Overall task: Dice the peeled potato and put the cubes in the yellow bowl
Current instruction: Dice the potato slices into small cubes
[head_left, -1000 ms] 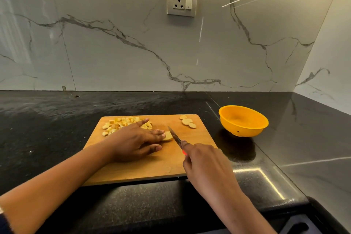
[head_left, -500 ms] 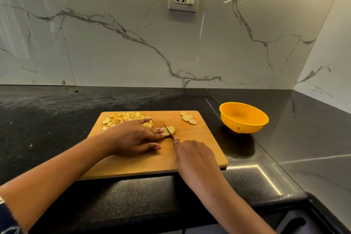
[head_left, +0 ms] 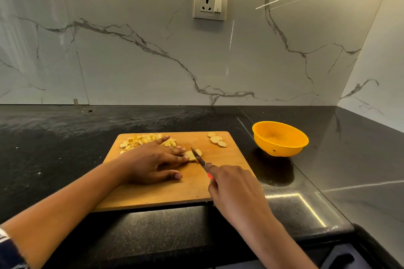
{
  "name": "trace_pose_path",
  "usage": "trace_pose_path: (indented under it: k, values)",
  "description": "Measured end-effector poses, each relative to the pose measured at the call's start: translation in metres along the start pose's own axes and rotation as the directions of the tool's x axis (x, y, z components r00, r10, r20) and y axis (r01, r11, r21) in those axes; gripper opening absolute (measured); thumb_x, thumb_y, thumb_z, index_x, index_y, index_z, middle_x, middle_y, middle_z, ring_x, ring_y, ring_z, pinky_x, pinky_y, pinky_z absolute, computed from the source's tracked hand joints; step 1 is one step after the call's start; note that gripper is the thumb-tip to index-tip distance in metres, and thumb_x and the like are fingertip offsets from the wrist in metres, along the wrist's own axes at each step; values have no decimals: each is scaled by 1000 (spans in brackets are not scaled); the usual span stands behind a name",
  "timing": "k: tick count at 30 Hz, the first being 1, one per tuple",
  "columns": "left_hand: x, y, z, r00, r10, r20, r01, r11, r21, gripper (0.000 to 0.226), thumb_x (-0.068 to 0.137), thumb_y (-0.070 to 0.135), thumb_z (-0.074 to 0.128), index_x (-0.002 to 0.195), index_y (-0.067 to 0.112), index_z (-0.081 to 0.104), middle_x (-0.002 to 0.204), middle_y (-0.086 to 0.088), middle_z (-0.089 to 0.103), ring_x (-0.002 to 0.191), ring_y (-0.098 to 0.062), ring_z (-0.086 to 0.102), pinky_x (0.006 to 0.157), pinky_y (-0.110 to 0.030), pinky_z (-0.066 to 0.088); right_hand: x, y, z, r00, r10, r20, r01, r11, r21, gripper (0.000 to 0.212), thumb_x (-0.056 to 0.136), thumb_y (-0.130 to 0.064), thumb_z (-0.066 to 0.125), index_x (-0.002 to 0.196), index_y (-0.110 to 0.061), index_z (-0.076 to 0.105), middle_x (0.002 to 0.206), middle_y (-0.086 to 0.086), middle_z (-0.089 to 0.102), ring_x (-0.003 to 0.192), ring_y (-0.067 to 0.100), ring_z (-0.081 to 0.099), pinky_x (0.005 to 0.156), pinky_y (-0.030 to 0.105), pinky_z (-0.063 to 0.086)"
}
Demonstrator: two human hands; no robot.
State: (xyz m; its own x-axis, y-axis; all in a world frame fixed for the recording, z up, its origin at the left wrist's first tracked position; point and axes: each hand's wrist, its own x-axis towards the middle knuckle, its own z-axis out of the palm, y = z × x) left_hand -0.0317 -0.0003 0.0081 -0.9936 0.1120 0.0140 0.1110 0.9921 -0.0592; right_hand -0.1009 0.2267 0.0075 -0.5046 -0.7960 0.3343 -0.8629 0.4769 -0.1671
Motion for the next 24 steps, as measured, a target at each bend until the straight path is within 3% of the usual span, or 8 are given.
trace_pose_path:
  k: [7, 14, 19, 22, 24]
  values:
    - [2, -1, -3, 998, 13, 54, -15, 999, 46, 62, 83, 68, 16, 138, 38, 16, 150, 17, 27, 133, 13, 8, 102, -14, -25, 12, -9, 11, 997, -5, 73, 10, 998, -59, 48, 102, -26, 38, 148, -26, 29, 118, 1, 58, 103, 20, 55, 70, 28, 37]
    - [4, -1, -2, 999, 35, 22, -37, 995, 96, 64, 86, 66, 18, 143, 36, 26, 148, 19, 30, 130, 16, 9, 102, -15, -28, 24, -20, 10, 978, -12, 206, 37, 992, -119, 43, 101, -20, 43, 143, -17, 36, 121, 6, 56, 107, 23, 54, 71, 28, 35]
    - [4, 0, 0, 999, 37, 2, -37, 995, 93, 66, 84, 67, 14, 142, 38, 28, 147, 21, 30, 130, 15, 9, 102, -17, -29, -12, -4, -7, 988, -73, 133, 81, 995, -59, 51, 101, -25, 38, 150, -27, 24, 117, 0, 57, 104, 19, 53, 71, 28, 35]
    - [2, -1, 5, 987, 30, -158, -29, 1000, 10, 70, 83, 71, 13, 131, 36, 50, 135, 20, 50, 126, 15, 28, 108, -18, -22, -17, 5, -18, 999, -33, 4, 33, 999, 0, 48, 100, -32, 39, 147, -35, 30, 109, -8, 61, 95, 13, 55, 70, 26, 40]
    - [1, -1, 8, 966, 14, -256, -29, 998, -54, 74, 84, 74, 11, 115, 33, 64, 119, 17, 64, 115, 10, 49, 115, -27, -10, -6, 14, -17, 994, 32, -109, -32, 999, -3, 47, 99, -33, 42, 145, -36, 34, 107, -9, 63, 92, 11, 57, 68, 24, 41]
